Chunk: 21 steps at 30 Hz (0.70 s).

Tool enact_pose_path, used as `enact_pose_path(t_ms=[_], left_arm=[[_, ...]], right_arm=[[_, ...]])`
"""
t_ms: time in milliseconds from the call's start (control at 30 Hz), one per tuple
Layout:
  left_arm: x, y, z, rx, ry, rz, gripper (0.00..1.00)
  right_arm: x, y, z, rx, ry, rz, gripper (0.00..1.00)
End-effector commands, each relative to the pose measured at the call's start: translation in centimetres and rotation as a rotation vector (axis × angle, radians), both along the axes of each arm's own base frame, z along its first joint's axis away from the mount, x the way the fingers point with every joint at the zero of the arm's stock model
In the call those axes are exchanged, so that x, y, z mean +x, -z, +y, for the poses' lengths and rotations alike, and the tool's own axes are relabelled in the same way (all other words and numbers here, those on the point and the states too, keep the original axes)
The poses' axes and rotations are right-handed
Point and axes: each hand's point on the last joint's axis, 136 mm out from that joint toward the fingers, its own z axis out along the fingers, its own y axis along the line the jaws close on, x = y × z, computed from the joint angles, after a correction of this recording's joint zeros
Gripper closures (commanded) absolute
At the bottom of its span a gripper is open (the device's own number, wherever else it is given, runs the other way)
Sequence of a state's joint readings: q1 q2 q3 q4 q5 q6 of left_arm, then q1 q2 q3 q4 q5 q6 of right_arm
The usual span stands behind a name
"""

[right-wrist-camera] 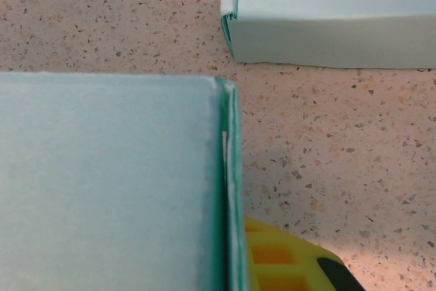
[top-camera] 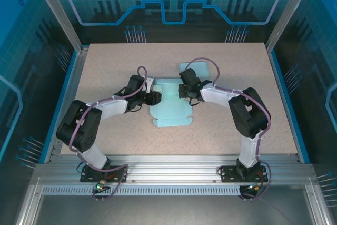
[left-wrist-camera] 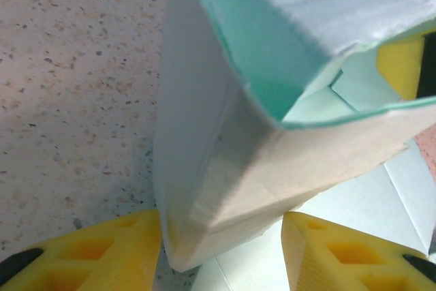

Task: Fold the paper box

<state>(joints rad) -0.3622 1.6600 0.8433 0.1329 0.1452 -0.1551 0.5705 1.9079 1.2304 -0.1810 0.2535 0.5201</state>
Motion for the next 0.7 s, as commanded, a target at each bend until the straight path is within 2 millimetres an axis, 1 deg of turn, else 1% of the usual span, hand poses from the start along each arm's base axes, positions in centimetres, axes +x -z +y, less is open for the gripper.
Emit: enact_pose_path(t_ms=[0, 33, 167, 300, 333, 400, 433, 500, 533, 667], left_arm=[[2.8, -1.6, 0.4, 0.027, -0.052, -0.115, 0.54], [3.4, -1.7, 0.4, 0.03, -0.063, -0.133, 0.55], [5.1, -1.6, 0.2, 0.04, -0.085, -0.171, 0.55], [6.3, -1.6, 0.3, 0.074, -0.136, -0.238, 0.53], [6.4, -1.4, 0.5, 0.086, -0.148, -0.23, 0.52], [6.9, -1.5, 0.6, 0.105, -0.164, -0.232, 0.54], [7.0, -1.6, 0.7, 0.11, -0.168, -0.235, 0.59], [7.0, -1.5, 1.1, 0.117, -0.197, -0.23, 0.73], [6.9, -1.4, 1.2, 0.116, -0.205, -0.222, 0.76], [6.2, -0.4, 1.3, 0.132, -0.227, -0.194, 0.76]], right_arm=[[-1.2, 1.3, 0.8, -0.005, -0.036, 0.052, 1.0], [-1.2, 1.3, 0.9, -0.003, -0.037, 0.052, 1.0], [-1.3, 1.2, 0.9, -0.003, -0.04, 0.052, 1.0], [-1.4, 1.2, 1.0, -0.001, -0.048, 0.051, 1.0], [-1.4, 1.2, 1.0, 0.0, -0.051, 0.052, 1.0], [-1.4, 1.2, 1.1, 0.003, -0.053, 0.052, 1.0], [-1.4, 1.1, 1.2, 0.007, -0.053, 0.051, 1.0], [-1.4, 1.2, 1.2, 0.006, -0.051, 0.052, 1.0], [-1.4, 1.2, 1.1, 0.006, -0.05, 0.052, 1.0], [-1.5, 1.3, 1.2, 0.008, -0.05, 0.056, 1.0]])
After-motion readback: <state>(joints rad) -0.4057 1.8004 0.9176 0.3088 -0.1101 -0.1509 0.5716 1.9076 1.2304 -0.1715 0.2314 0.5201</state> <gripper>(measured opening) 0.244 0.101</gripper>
